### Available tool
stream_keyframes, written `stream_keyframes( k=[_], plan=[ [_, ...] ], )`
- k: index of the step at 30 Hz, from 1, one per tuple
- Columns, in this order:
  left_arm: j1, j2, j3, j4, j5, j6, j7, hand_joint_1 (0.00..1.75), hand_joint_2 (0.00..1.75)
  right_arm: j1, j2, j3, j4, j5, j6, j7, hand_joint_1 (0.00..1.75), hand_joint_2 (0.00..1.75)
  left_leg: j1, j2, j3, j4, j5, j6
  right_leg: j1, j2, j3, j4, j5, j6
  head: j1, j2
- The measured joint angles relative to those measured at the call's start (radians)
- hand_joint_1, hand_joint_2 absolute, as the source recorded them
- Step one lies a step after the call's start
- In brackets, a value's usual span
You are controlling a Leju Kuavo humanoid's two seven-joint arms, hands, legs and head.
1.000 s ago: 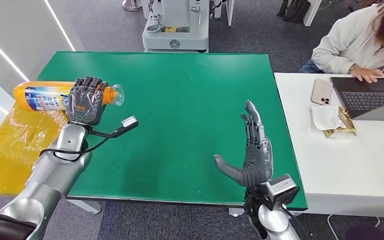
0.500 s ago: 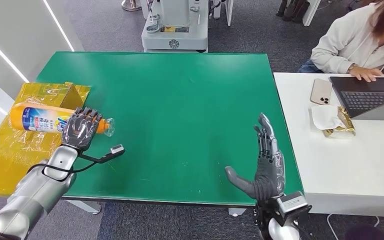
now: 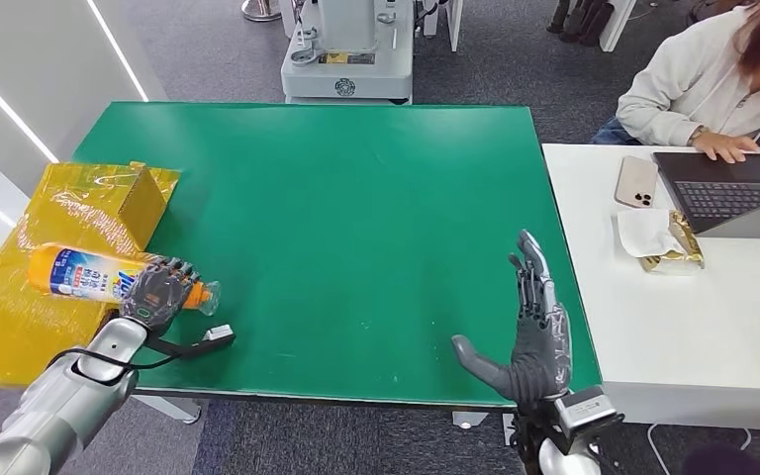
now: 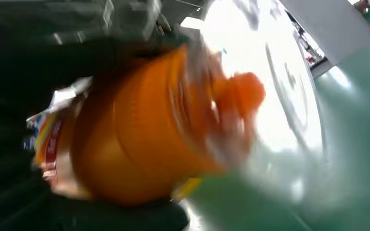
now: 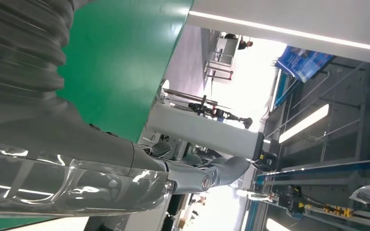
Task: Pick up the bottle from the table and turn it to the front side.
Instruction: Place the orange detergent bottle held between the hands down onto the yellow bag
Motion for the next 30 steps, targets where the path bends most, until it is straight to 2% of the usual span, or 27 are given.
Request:
stream_keyframes(
  k=[4,9,22,23,26,27,30],
  plan=[
    [-0.033,-0.008,0.029,0.015,0.011,-0.11,-0.068,1.75,1.75,-0.001,0.002,0.0,-0.004,0.015,0.011,0.002,0.0,1.75,0.0,-0.001,0.0,0.0,0.0,0.0,0.0,-0.001,0.001,0.0,0.0,0.0,0.0,0.0],
    [-0.079,-0.033,0.05,0.035,0.041,-0.204,-0.128,1.75,1.75,-0.003,0.005,0.0,-0.015,0.022,0.014,0.005,0.0,1.75,0.0,-0.001,0.0,0.0,0.002,-0.001,0.0,-0.001,0.001,0.0,0.001,0.0,0.0,0.0],
    [-0.113,-0.068,0.062,0.05,0.046,-0.225,-0.133,1.72,1.75,-0.004,0.005,0.001,-0.025,0.031,0.013,0.013,0.0,1.75,0.0,0.0,0.0,0.0,0.002,-0.001,0.0,-0.001,0.0,0.0,0.001,-0.001,0.0,0.0],
    [-0.114,-0.071,0.065,0.051,0.052,-0.226,-0.133,1.37,1.75,-0.004,0.005,0.002,-0.026,0.032,0.012,0.014,0.0,1.75,0.0,0.0,0.0,0.0,0.002,-0.001,0.0,-0.001,0.0,0.0,0.001,-0.001,0.0,0.0],
    [-0.12,-0.082,0.078,0.053,0.074,-0.232,-0.132,0.08,1.75,-0.002,0.006,0.006,-0.031,0.038,0.012,0.02,0.0,1.75,0.0,0.0,0.0,0.0,0.002,-0.001,0.0,-0.001,0.0,0.0,0.001,-0.001,0.0,0.0],
    [-0.123,-0.086,0.083,0.054,0.078,-0.234,-0.131,0.0,1.75,-0.001,0.006,0.008,-0.032,0.041,0.012,0.02,0.0,1.75,0.0,0.0,0.0,0.0,0.002,-0.001,0.0,-0.001,0.0,0.0,0.001,-0.001,0.0,0.0],
    [-0.132,-0.098,0.097,0.056,0.085,-0.233,-0.126,0.0,1.75,0.002,0.008,0.017,-0.037,0.051,0.012,0.027,0.0,1.75,0.0,0.0,0.0,0.0,0.002,-0.001,0.0,-0.001,0.0,0.0,0.001,-0.001,0.0,0.0]
  ],
)
